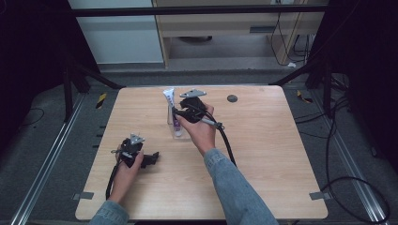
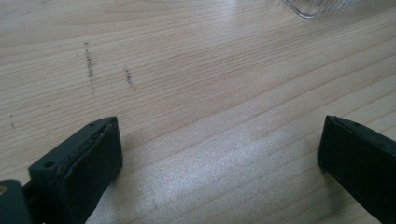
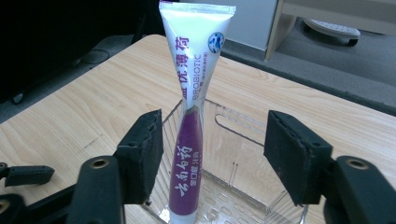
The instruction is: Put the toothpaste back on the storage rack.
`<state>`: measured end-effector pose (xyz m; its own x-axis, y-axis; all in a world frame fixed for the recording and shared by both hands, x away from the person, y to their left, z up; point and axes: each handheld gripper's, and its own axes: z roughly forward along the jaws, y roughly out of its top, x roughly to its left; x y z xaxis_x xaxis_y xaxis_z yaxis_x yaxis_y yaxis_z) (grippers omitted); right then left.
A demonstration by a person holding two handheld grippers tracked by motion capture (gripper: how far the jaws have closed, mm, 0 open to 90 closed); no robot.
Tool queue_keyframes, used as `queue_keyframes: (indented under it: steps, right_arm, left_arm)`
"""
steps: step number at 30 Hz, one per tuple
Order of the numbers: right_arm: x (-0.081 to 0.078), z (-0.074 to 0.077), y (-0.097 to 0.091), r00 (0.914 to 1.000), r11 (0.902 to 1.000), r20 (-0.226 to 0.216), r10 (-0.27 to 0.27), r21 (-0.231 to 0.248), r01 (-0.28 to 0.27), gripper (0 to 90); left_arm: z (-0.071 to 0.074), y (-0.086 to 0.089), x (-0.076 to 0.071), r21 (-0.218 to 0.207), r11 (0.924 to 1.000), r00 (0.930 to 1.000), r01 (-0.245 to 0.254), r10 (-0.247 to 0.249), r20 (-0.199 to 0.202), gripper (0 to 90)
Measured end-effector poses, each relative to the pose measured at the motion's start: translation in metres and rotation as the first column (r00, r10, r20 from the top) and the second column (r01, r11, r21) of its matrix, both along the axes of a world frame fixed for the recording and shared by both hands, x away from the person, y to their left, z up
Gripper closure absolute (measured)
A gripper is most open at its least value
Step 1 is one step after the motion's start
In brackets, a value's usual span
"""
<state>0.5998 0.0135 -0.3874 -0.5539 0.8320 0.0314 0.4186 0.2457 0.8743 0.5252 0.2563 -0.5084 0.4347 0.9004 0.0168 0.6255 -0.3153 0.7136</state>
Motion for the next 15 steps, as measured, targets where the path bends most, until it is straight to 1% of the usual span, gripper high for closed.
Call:
queue_keyframes:
  steps: [1,3,6,9,11,15]
  right_arm:
    - [0.000,0.000,-0.002,1.0000,1.0000,-0.008,0.006,0.000,-0.006,32.9]
    - [0.000,0.000,-0.003,0.9998,0.9999,-0.013,0.014,0.002,-0.014,31.5]
    - [0.000,0.000,-0.006,0.9996,0.9996,-0.017,0.022,-0.018,-0.022,27.9]
    - [-0.001,0.001,-0.010,0.9994,0.9993,-0.020,0.027,-0.025,-0.028,25.1]
    - [-0.001,0.002,-0.013,0.9991,0.9992,-0.030,0.030,-0.025,-0.031,23.9]
    - [-0.003,0.004,-0.018,0.9980,0.9983,-0.040,0.049,-0.031,-0.050,21.0]
  left_arm:
    - [0.000,0.000,0.000,0.000,1.0000,1.0000,0.000,0.000,0.000,0.0]
    - [0.000,0.000,0.000,0.000,1.0000,1.0000,0.000,0.000,0.000,0.0]
    - [0.000,0.000,0.000,0.000,1.0000,1.0000,0.000,0.000,0.000,0.0]
    - [0.000,0.000,0.000,0.000,1.0000,1.0000,0.000,0.000,-0.001,0.0]
    - [0.000,0.000,0.000,0.001,1.0000,1.0000,0.000,0.000,0.000,0.0]
    - [0.000,0.000,0.000,0.001,1.0000,1.0000,0.001,-0.001,0.000,0.0]
